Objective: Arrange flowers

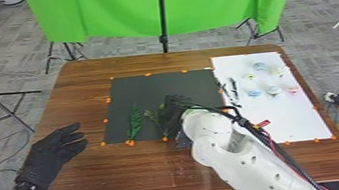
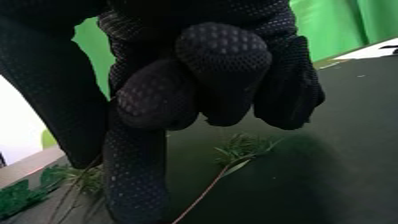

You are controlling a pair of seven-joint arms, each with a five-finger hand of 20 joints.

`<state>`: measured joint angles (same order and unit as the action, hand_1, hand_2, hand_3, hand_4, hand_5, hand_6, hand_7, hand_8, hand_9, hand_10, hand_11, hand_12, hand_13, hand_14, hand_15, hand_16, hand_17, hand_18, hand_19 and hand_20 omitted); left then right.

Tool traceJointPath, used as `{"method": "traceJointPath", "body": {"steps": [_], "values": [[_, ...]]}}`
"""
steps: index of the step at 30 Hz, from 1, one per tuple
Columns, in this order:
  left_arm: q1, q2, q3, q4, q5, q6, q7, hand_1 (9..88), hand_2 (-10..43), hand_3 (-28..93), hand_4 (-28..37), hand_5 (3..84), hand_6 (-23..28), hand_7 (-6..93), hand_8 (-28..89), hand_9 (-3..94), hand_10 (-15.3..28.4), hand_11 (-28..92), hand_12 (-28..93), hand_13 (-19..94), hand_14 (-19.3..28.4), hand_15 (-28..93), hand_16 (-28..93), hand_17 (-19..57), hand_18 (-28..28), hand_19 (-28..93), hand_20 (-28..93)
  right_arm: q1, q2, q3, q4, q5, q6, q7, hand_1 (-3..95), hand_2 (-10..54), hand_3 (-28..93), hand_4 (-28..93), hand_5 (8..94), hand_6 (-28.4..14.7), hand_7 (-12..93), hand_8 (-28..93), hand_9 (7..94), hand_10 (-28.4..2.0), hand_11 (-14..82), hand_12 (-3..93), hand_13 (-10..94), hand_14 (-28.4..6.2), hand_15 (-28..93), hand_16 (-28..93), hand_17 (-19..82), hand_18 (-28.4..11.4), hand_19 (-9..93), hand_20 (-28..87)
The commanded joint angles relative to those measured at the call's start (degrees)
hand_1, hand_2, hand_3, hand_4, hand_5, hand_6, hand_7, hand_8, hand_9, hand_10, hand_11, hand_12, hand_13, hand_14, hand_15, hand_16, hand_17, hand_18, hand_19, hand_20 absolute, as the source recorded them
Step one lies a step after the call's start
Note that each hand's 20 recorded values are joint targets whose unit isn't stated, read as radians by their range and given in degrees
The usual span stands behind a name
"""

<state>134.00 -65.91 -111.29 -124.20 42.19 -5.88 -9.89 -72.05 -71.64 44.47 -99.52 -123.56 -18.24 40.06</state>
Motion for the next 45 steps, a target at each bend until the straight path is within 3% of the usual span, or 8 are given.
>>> {"method": "traceJointPath", "body": {"steps": [1,10,14,19,23,27,35,45], "values": [[0.78,-0.33,-0.06,0.42,0.00,-0.15,-0.40,25.5,6.3,76,-27.5,35.6,6.3,31.5,-16,31.6,15.6,40,13,26,17.7,56,-7,-6.2,23.3,62,3,-1.61,0.63,2.89,-2.41,1.77,1.06,-0.47,28.7,2.9,82,-23,92.3,0.8,38,-15,93.7,-6.0,59.9,24.4,93,-4.1,71,33,54,-22.8,93,52],[1.06,-0.58,-0.11,0.33,0.09,-0.14,-0.11,25.6,6.3,76,-27.6,35.7,6.4,31.5,-16,31.6,15.5,40,13,26,17.7,56,-7,-6.2,23.3,62,3,-2.41,2.28,8.49,-7.76,4.27,2.48,-4.66,20.6,6.7,79,-24,91.0,-0.3,36,-15,93.7,-7.4,56.2,25.4,91,-5.4,71,33,51,-23.2,93,51],[1.18,-0.54,-0.35,0.19,0.16,-0.29,0.05,25.6,6.3,76,-27.6,35.6,6.4,31.5,-16,31.5,15.7,40,13,26,17.7,56,-7,-6.2,23.3,62,3,-2.59,6.25,10.39,-9.50,-0.05,8.23,-5.99,19.7,6.1,79,-23,88.2,-0.4,37,-16,93.6,-8.0,52.3,28.5,88,-6.5,72,32,47,-22.8,93,49],[1.85,-0.77,-0.83,0.03,0.12,0.14,0.42,25.5,6.3,76,-27.6,35.6,6.3,31.5,-16,31.5,15.6,40,13,26,17.7,56,-7,-6.2,23.3,62,3,-4.29,12.14,14.25,-9.22,-2.48,14.99,-4.55,21.1,3.2,78,-24,67.2,-3.6,35,-17,75.2,-13.3,50.2,31.3,68,-10.7,74,30,33,-20.4,90,39],[1.98,-0.72,-0.92,0.02,0.11,0.29,0.40,25.5,6.3,76,-27.5,35.6,6.3,31.6,-16,31.5,15.5,40,13,26,17.7,56,-7,-6.2,23.3,62,3,-6.70,15.33,17.66,-8.73,-3.21,14.64,-2.29,22.4,-3.4,78,-28,58.9,-5.1,36,-17,64.7,-13.9,52.5,30.5,61,-11.4,75,28,31,-20.2,89,37],[2.01,-0.68,-1.10,-0.02,0.11,0.12,0.30,25.6,6.3,76,-27.6,35.6,6.3,31.5,-16,31.5,15.6,40,13,26,17.7,56,-7,-6.2,23.3,62,3,-6.58,17.45,16.89,-6.26,-4.40,13.29,-0.37,27.1,-6.2,75,-28,59.6,-4.4,37,-18,66.2,-13.5,51.7,29.1,62,-10.7,75,27,32,-19.6,89,37],[1.47,-0.55,-0.75,0.24,0.15,-0.35,-0.09,25.5,6.3,76,-27.6,35.6,6.3,31.4,-16,31.6,15.5,40,13,26,17.7,56,-7,-6.1,23.3,62,3,-5.57,18.76,13.65,-0.66,-7.37,12.39,0.44,49.1,-8.3,52,-28,62.9,-2.3,39,-20,71.5,-11.6,52.2,29.3,67,-8.7,74,28,35,-19.0,91,36],[1.50,-0.61,-0.85,0.19,0.12,-0.34,-0.38,25.5,6.3,76,-27.5,35.6,6.3,31.5,-16,31.6,15.5,40,13,26,17.7,56,-7,-6.2,23.3,62,3,-3.41,19.48,10.38,1.77,-9.35,11.04,1.02,45.2,-9.5,54,-28,63.9,-1.9,40,-20,72.2,-11.4,52.4,30.1,67,-8.5,74,30,35,-19.1,91,36]]}}
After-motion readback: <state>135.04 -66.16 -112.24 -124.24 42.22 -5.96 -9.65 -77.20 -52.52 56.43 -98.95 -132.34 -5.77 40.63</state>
